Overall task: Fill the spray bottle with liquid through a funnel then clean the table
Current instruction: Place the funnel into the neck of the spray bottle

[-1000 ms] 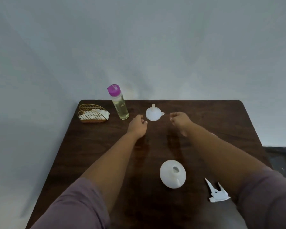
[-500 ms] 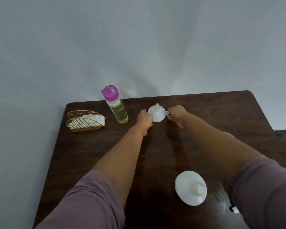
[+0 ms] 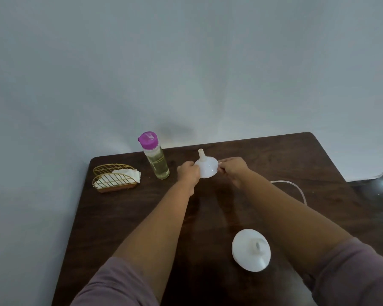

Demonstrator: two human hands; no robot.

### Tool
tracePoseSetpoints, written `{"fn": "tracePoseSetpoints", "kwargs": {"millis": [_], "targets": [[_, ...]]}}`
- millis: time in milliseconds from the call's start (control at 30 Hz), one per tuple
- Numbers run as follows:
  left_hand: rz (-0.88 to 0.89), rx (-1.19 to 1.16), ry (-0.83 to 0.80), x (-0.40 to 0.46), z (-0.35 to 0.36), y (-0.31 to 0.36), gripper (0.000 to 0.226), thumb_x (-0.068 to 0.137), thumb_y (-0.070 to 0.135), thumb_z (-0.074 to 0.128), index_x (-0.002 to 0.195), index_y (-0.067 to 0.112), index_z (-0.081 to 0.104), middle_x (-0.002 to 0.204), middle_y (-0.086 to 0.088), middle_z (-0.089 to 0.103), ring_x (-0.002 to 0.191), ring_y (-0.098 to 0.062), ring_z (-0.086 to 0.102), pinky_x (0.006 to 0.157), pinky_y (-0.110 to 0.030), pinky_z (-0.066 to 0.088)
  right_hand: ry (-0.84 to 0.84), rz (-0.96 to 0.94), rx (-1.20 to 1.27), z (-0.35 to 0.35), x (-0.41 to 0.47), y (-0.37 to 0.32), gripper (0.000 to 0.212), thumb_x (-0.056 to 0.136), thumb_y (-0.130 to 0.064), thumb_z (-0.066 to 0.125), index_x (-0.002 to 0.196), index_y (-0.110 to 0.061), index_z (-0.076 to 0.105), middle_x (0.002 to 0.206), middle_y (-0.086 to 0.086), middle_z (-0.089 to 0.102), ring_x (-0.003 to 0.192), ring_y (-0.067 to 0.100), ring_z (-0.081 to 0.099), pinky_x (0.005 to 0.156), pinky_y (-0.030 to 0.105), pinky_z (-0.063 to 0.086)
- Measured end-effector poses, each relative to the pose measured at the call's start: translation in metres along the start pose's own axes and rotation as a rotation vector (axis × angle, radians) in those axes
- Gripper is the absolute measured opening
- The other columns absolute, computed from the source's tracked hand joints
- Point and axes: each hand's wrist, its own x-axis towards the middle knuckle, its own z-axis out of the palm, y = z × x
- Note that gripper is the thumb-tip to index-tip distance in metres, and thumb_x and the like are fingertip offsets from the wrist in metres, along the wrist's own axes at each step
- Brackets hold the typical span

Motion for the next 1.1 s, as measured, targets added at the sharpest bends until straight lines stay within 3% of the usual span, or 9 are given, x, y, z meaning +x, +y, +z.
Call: {"fn": "tracePoseSetpoints", "kwargs": {"millis": [67, 233, 400, 633, 800, 967, 1100], "targets": [[0.023, -0.001, 0.017, -0.019, -0.004, 0.001, 0.042, 0.093, 0.022, 0.047, 0.134, 0.019, 0.054, 0.135, -0.006, 0.049, 0.114, -0.027, 0.055, 0.100, -0.045, 0.050, 0.011, 0.028, 0.096, -0.004, -0.015, 0.001, 0.020, 0.083, 0.011, 0.053, 0.085, 0.002, 0.070, 0.079, 0.013, 0.067, 0.077, 0.022, 0.055, 0.081, 0.033, 0.051], [0.036, -0.110, 0.016, -0.084, -0.005, -0.003, 0.035, 0.098, 0.021, 0.047, 0.132, 0.017, 0.054, 0.128, -0.005, 0.054, 0.114, -0.026, 0.056, 0.100, -0.040, 0.049, -0.031, 0.028, 0.252, -0.023, -0.070, 0.008, 0.015, 0.091, 0.001, 0.055, 0.086, -0.001, 0.069, 0.081, 0.011, 0.065, 0.065, 0.011, 0.059, 0.085, 0.027, 0.052], [0.052, -0.215, -0.024, -0.140, 0.004, -0.022, 0.027, 0.099, 0.024, 0.051, 0.124, 0.017, 0.056, 0.118, -0.005, 0.059, 0.101, -0.020, 0.060, 0.093, -0.035, 0.054, -0.016, 0.030, 0.217, -0.052, -0.126, 0.022, 0.019, 0.094, -0.006, 0.051, 0.093, -0.003, 0.070, 0.072, 0.006, 0.059, 0.059, 0.009, 0.049, 0.062, 0.019, 0.045], [0.205, -0.263, 0.008, -0.204, 0.016, -0.032, 0.029, 0.100, 0.021, 0.052, 0.128, 0.016, 0.054, 0.122, -0.002, 0.058, 0.109, -0.018, 0.059, 0.092, -0.031, 0.054, -0.110, 0.025, 0.463, -0.086, -0.188, 0.035, 0.017, 0.095, -0.004, 0.048, 0.098, 0.001, 0.063, 0.072, 0.011, 0.063, 0.059, 0.011, 0.061, 0.050, 0.015, 0.051], [0.203, -0.366, -0.011, -0.236, 0.014, -0.042, 0.033, 0.099, 0.020, 0.054, 0.131, 0.013, 0.055, 0.122, -0.004, 0.060, 0.109, -0.018, 0.060, 0.093, -0.031, 0.054, -0.300, 0.046, 0.500, -0.107, -0.217, 0.040, 0.026, 0.097, -0.025, 0.054, 0.106, -0.001, 0.060, 0.078, 0.009, 0.063, 0.072, 0.018, 0.067, 0.057, 0.020, 0.056], [0.224, -0.425, -0.073, -0.262, 0.007, -0.049, 0.030, 0.099, 0.014, 0.054, 0.128, 0.009, 0.057, 0.117, -0.008, 0.064, 0.092, -0.013, 0.060, 0.077, -0.025, 0.053, -0.380, 0.071, 0.490, -0.122, -0.237, 0.043, 0.030, 0.101, -0.033, 0.042, 0.103, -0.008, 0.057, 0.089, 0.015, 0.070, 0.082, 0.024, 0.068, 0.062, 0.026, 0.057], [0.277, -0.427, -0.104, -0.277, 0.007, -0.052, 0.030, 0.102, 0.024, 0.048, 0.131, 0.015, 0.052, 0.128, -0.010, 0.059, 0.110, -0.019, 0.061, 0.085, -0.027, 0.054, -0.398, 0.061, 0.474, -0.125, -0.249, 0.046, 0.035, 0.101, -0.035, 0.034, 0.109, -0.010, 0.056, 0.097, 0.019, 0.069, 0.088, 0.029, 0.066, 0.070, 0.032, 0.054]]}}
